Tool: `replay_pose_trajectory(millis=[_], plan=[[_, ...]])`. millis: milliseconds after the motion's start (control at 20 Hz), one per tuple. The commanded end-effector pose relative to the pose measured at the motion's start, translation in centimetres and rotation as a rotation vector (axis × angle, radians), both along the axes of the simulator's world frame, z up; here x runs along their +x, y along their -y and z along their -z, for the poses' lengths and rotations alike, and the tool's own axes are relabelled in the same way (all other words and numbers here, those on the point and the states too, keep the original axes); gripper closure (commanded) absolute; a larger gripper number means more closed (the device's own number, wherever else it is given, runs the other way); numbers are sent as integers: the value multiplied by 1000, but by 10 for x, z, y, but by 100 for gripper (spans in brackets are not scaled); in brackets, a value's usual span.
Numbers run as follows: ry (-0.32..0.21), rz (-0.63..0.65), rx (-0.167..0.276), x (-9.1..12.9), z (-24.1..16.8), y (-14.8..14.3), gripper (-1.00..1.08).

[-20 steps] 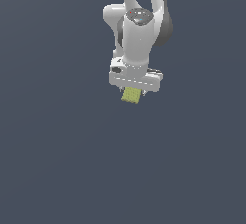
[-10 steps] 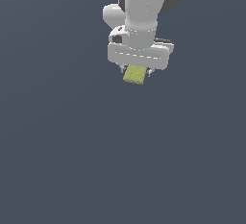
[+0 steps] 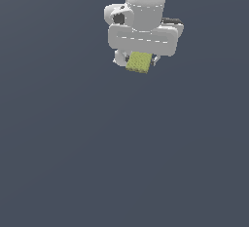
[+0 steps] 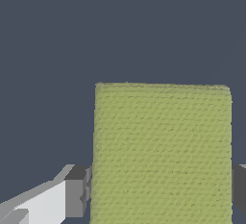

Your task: Pick up the object and move it to a goal position.

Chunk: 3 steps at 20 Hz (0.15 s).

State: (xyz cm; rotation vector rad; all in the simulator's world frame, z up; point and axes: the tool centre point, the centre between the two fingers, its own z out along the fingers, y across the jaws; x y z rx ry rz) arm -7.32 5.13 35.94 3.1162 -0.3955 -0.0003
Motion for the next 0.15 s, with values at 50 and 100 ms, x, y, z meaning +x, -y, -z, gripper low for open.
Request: replay_pose_trajectory(millis=[50, 100], plan=[[0, 0, 0, 0, -6, 0, 108], [0, 0, 0, 0, -7, 0, 108]])
